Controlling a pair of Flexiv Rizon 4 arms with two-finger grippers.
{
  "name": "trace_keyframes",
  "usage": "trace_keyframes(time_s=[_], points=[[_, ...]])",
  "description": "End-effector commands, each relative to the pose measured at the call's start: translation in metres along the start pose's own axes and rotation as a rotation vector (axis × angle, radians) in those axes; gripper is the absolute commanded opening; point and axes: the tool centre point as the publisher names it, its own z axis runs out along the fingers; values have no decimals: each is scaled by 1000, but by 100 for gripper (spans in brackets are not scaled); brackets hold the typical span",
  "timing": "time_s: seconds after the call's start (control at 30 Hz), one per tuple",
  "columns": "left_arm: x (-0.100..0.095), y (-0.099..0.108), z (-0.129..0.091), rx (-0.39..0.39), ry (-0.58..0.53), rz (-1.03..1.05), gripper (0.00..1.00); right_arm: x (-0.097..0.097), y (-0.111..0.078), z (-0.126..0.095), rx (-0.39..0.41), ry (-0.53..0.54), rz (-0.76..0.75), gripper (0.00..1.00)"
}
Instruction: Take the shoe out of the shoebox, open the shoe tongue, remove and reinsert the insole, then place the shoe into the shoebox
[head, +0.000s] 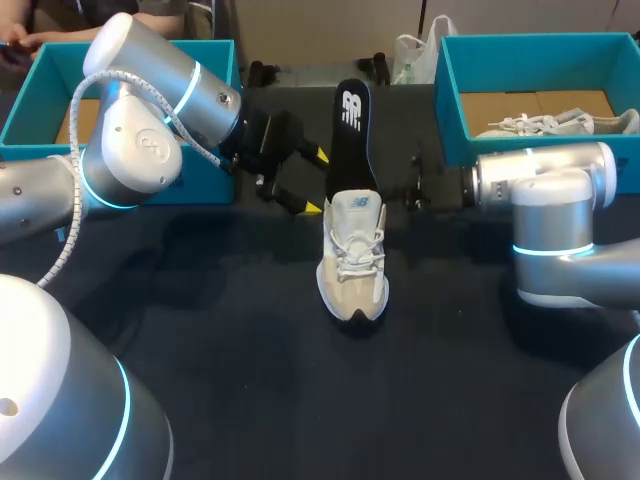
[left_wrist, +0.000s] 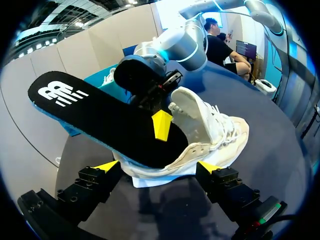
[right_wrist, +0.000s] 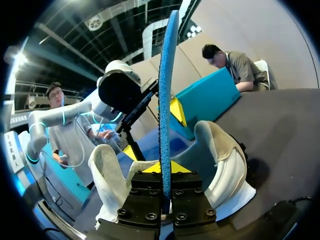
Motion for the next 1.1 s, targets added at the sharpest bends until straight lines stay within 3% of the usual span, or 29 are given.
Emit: trace_keyframes(time_s=[0.03,0.1,0.37,0.53,0.57,0.6,0.63,1.1], points=[[0,-1,0,-4,2,0,100,6,6,-1,-2,-14,-14,7],[0,-1,0,-4,2,0,100,7,11,0,1,-14,-23,20],[0,-1,0,-4,2,0,100,9,24,2,11,-17,-54,24],[0,-1,0,-4,2,0,100,6,31,3,24,-11,-60,20],[0,-1,0,-4,2,0,100,5,31,3,26,-7,-57,17],[0,-1,0,-4,2,0,100,4,30,3,28,0,-50,2],[0,-1,0,-4,2,0,100,3,29,3,30,12,-41,0],[0,-1,0,-4,2,0,100,4,3,5,66,33,50,0]])
